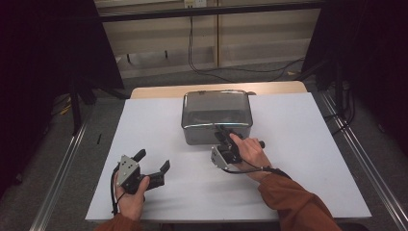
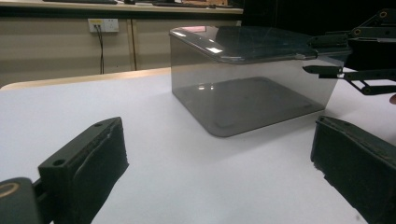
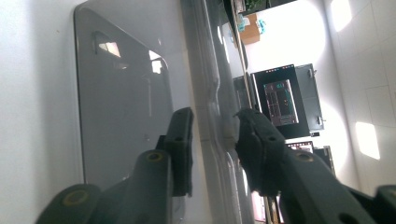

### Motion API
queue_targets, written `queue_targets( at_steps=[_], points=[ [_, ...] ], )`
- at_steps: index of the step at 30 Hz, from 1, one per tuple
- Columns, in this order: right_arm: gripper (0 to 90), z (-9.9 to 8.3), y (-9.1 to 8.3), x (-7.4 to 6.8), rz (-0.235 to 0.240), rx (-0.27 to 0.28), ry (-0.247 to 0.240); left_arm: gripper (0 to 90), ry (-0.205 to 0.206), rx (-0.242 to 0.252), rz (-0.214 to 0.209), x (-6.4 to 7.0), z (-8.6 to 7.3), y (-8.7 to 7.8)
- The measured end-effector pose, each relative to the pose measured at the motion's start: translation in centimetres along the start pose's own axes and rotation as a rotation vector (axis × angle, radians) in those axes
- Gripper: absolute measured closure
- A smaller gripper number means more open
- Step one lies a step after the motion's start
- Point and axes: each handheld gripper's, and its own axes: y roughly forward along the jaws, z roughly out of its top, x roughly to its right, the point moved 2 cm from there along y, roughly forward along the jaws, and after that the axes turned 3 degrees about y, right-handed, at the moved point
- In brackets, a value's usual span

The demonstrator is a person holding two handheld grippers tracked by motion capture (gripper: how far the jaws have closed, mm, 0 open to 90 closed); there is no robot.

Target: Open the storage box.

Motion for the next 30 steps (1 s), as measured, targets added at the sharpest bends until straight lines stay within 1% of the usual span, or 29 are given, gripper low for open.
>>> queue_targets(
  at_steps=[1, 2, 4, 6, 10, 15, 16, 20, 22, 25, 26, 29, 30],
  points=[
    [67.6, 0.0, 0.0, 0.04, -0.002, 0.0, -0.003, 3.3, 0.0, 0.0, 0.0, 0.0, 0.0, 0.0],
    [69.0, 0.01, -0.02, 0.1, -0.002, 0.002, -0.004, 3.3, 0.012, 0.001, -0.005, 0.0, 0.04, -0.06],
    [72.6, 0.03, -0.08, 0.15, -0.005, 0.008, -0.004, 3.2, 0.018, 0.0, -0.001, -0.03, 0.08, -0.08],
    [75.0, 0.08, -0.14, 0.26, -0.006, 0.012, -0.013, 3.2, 0.018, -0.006, -0.007, -0.09, 0.07, -0.07],
    [75.3, 0.1, -0.14, 0.26, -0.007, 0.01, -0.02, 3.2, 0.01, -0.008, -0.012, -0.21, 0.12, -0.05],
    [75.8, 0.15, -0.16, 0.4, -0.006, 0.006, -0.016, 3.8, 0.002, -0.016, -0.021, -0.24, 0.24, 0.01],
    [75.8, 0.14, -0.16, 0.45, -0.006, 0.008, -0.011, 4.6, -0.006, -0.01, -0.03, -0.27, 0.32, 0.02],
    [75.8, 0.14, -0.17, 0.5, -0.009, 0.01, -0.007, 4.7, -0.017, -0.004, -0.038, -0.32, 0.45, 0.04],
    [75.8, 0.15, -0.16, 0.46, -0.012, 0.01, -0.007, 7.7, -0.022, 0.011, -0.056, -0.33, 0.67, 0.02],
    [75.9, 0.15, -0.18, 0.5, -0.012, 0.01, -0.005, 7.4, -0.016, 0.018, -0.049, -0.25, 0.79, 0.0],
    [75.9, 0.18, -0.22, 0.56, -0.014, 0.008, -0.003, 7.0, -0.012, 0.016, -0.038, -0.26, 0.84, -0.01],
    [75.9, 0.18, -0.22, 0.63, -0.015, 0.012, -0.002, 6.8, -0.021, 0.018, -0.036, -0.31, 0.91, 0.03],
    [76.0, 0.18, -0.22, 0.62, -0.017, 0.01, 0.0, 6.9, -0.015, 0.015, -0.02, -0.35, 0.94, 0.06]
  ],
)
